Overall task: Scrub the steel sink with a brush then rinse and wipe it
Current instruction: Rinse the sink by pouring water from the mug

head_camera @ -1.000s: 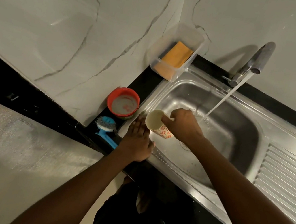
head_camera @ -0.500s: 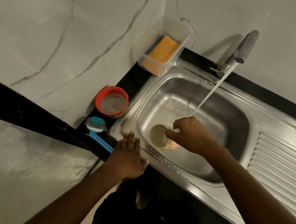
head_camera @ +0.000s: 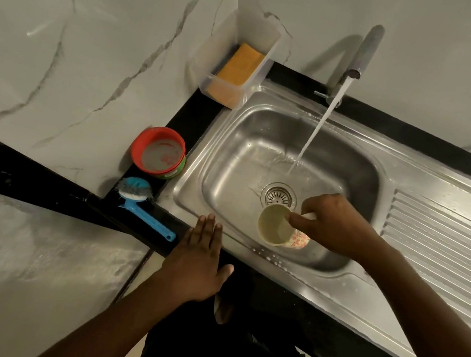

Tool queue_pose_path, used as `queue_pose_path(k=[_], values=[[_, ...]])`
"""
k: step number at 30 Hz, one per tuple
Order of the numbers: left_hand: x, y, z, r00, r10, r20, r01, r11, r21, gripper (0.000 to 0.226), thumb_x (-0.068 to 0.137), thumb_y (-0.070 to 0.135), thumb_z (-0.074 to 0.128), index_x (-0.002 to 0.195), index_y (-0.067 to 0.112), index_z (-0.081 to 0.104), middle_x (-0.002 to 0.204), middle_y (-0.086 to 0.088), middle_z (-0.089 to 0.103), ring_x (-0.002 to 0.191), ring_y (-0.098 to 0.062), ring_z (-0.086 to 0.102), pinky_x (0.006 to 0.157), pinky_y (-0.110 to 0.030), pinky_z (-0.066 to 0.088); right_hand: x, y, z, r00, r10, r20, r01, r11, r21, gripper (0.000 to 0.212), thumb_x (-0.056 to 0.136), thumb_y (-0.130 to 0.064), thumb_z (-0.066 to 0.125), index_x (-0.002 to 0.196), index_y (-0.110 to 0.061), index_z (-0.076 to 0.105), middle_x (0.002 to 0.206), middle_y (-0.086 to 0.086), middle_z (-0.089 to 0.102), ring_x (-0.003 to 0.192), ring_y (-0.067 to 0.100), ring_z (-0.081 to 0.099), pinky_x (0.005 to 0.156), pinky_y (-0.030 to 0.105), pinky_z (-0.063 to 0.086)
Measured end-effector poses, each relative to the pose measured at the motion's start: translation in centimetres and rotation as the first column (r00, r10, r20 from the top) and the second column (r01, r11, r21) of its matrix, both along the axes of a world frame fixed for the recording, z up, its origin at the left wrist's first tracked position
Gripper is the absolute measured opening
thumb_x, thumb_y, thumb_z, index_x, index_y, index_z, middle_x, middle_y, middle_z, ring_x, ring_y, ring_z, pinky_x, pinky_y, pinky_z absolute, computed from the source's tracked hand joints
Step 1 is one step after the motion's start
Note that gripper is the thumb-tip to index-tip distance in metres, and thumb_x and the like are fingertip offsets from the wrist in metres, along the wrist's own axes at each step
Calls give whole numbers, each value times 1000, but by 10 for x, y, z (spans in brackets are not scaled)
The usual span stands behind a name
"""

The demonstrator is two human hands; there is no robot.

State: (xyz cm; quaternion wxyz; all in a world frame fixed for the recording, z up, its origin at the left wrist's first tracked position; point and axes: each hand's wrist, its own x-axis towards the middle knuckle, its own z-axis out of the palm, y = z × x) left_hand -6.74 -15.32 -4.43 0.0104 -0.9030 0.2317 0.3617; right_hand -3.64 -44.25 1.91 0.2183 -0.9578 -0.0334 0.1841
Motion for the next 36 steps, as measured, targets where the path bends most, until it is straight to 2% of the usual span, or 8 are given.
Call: queue_pose_path(k=[4,10,14,20,22,27,31,36], values=[[-13,-25,0,998,-61,-15,60,997,-46,95,104,67,25,162,6,-20,170,-18,-27,158,-32,-25,131,-48,-5,-16,-10,8,999,-50,9,51,997,-59,41,95,-54,65,73,-19,66,65,-6,61,58,11,57,55,32,50],[-15,-53,2,968,-245,-60,236,964,-127,86,106,63,26,166,13,-11,174,-11,-17,160,-26,-20,131,-46,-8,-22,8,11,999,29,43,-24,992,-124,40,96,-59,59,75,-25,57,68,-9,54,58,8,52,55,28,40],[-7,-40,2,980,-199,11,200,977,-76,86,106,64,28,167,12,-2,175,-13,-8,162,-29,-9,132,-46,1,-27,16,7,993,73,87,-60,988,-144,46,96,-62,56,83,-19,67,73,-6,59,64,14,57,59,33,47],[-8,-21,0,987,-104,122,101,994,30,89,105,67,22,166,7,0,174,-21,-5,162,-36,-4,132,-49,6,-47,-6,15,995,-63,74,67,996,-57,50,95,-59,61,71,-15,65,64,-1,60,57,14,56,54,33,46],[-15,-26,0,981,-155,118,157,988,-4,90,104,69,20,166,7,-1,174,-22,-5,162,-37,-5,131,-52,4,-58,-20,17,988,-127,92,128,992,-8,49,93,-56,66,66,-16,64,58,-2,58,53,14,54,50,31,42],[-39,-62,2,942,-333,34,334,926,-175,90,104,67,25,166,10,-7,175,-15,-9,162,-31,-11,131,-47,-6,-84,-43,26,969,-227,98,231,973,-28,50,90,-58,65,61,-17,65,54,-1,58,49,16,55,51,41,49],[-57,-95,-5,913,-407,10,399,891,-215,91,104,67,27,166,12,-10,174,-14,-15,161,-29,-17,129,-47,-12,-99,-51,27,973,-200,116,213,970,-118,50,91,-63,59,73,-19,72,63,-2,64,55,14,59,51,34,49],[-58,-111,-11,898,-436,50,437,877,-199,86,105,65,23,166,10,-3,175,-13,-10,162,-29,-11,131,-49,-5,-113,-51,30,984,-129,124,155,963,-222,44,95,-62,58,91,-22,75,83,-1,70,66,17,59,54,23,37]])
